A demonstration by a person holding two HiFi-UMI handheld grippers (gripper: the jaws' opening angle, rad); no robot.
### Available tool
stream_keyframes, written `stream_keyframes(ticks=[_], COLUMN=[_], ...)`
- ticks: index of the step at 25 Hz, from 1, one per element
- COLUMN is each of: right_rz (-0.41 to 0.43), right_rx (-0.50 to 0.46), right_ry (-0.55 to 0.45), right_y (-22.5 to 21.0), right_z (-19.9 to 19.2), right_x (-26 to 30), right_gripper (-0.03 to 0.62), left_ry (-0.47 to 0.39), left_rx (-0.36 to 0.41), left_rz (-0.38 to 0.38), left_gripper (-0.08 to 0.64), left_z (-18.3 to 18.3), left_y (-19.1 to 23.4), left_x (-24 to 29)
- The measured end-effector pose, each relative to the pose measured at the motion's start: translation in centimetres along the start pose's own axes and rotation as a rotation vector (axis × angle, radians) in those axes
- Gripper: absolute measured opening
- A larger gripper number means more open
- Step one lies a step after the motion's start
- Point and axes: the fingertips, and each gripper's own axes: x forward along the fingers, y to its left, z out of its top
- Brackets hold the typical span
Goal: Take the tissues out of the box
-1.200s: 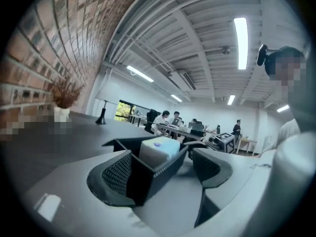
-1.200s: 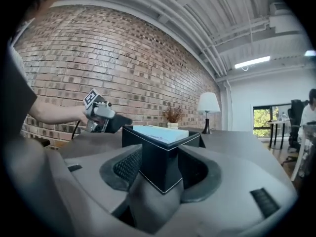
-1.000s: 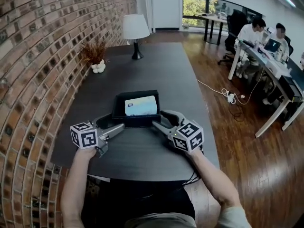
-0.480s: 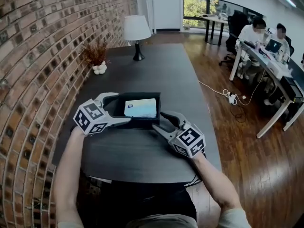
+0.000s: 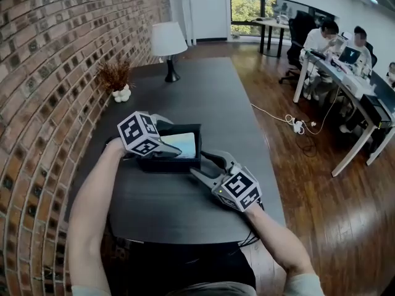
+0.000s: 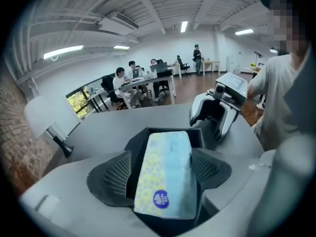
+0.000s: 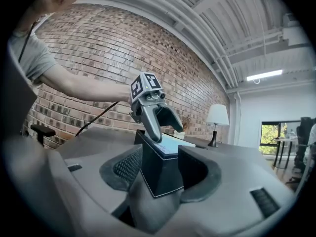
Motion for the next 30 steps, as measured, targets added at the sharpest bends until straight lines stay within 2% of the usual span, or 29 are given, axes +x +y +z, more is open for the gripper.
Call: stream_keyframes(ticks=[3,7,10,14,18,21,23,30], right_rz=[-0.004,0.013,0.019,0.019,0.019,0.017,0.017,0.011], right_rx=[-0.009,-0.01,-0.011,-0.004,-0.001,-0.003,-0.006,-0.01], right_ry=[-0.007,-0.024,-0.023,-0.025,-0.024,-0.025,-0.024,-0.017], right_y=[0.0,0.5,0.8,0.6,0.7,0.7,0.6,0.5], right_z=[0.2,1.1,1.2,1.2,1.2,1.3,1.3,1.0], right_x=[-0.1,0.0,0.1,-0.2,-0.1,-0.1,0.0,-0.1], right_gripper=[0.229,0.229,0.229,0.224,0.222,0.221,0.221,0.219], left_ry=[0.004,0.037,0.047,0.092,0.135,0.138,0.124,0.047], left_rx=[-0.043,-0.076,-0.053,-0.048,-0.061,-0.063,-0.054,0.001], left_rz=[-0.07,-0.025,0.001,-0.051,-0.092,-0.126,-0.114,-0.002], left_gripper=[0.341,0.374,0.379,0.334,0.365,0.362,0.364,0.325], left_z=[-0.5,-1.2,-1.3,-1.6,-2.1,-2.3,-2.2,-1.7], left_y=[-0.8,0.5,0.7,-0.4,-0.1,-0.2,-0.1,0.0], left_x=[0.6,1.4,1.3,1.7,2.3,2.5,2.5,1.5])
